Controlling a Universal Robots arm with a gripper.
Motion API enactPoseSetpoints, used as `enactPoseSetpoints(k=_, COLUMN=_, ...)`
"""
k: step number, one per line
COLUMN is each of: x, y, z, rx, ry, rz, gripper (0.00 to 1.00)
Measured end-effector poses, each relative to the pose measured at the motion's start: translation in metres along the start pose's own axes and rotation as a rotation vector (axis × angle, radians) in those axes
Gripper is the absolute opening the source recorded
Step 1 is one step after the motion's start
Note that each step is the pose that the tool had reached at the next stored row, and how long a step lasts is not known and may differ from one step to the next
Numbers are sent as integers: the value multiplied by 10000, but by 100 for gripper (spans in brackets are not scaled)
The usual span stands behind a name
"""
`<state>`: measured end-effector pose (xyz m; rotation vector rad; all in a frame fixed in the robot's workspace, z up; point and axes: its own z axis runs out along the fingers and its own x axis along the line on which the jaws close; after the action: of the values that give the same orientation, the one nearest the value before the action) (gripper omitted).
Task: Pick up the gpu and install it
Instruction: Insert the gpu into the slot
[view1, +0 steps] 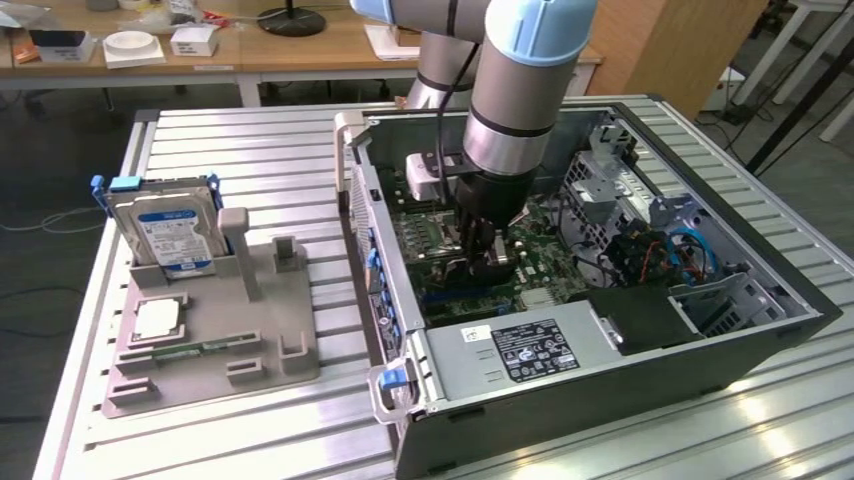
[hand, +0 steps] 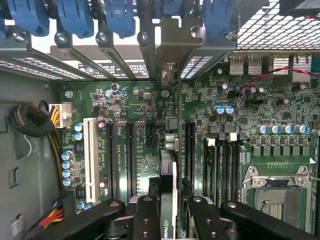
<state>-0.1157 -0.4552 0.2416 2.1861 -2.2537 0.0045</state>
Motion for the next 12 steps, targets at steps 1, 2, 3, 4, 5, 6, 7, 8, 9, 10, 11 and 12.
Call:
enactPoseSetpoints(k=1, x=0, y=0, z=0, rx=0, ry=0, rz=0, gripper=26)
enactPoseSetpoints(k=2, x=0, y=0, z=0, rx=0, ry=0, rz=-1, gripper=26)
enactPoseSetpoints(k=3, x=0, y=0, z=0, rx=0, ry=-1, rz=0, gripper=26)
enactPoseSetpoints(k=4, x=0, y=0, z=0, rx=0, ry=0, rz=0, gripper=26)
enactPoseSetpoints(k=5, x=0, y=0, z=0, rx=0, ry=-1, rz=0, gripper=26)
enactPoseSetpoints(k=6, x=0, y=0, z=0, rx=0, ry=0, rz=0, gripper=26)
enactPoseSetpoints(k=7, x=0, y=0, z=0, rx=0, ry=-1, rz=0, gripper=26)
enactPoseSetpoints(k=8, x=0, y=0, z=0, rx=0, ry=0, rz=0, gripper=26)
enactPoseSetpoints(k=9, x=0, y=0, z=0, rx=0, ry=0, rz=0, gripper=26)
enactPoseSetpoints(k=10, x=0, y=0, z=0, rx=0, ry=0, rz=0, gripper=26)
enactPoseSetpoints(k=11, x=0, y=0, z=0, rx=0, ry=0, rz=0, gripper=26)
enactPoseSetpoints(k=12, x=0, y=0, z=0, rx=0, ry=-1, rz=0, gripper=26)
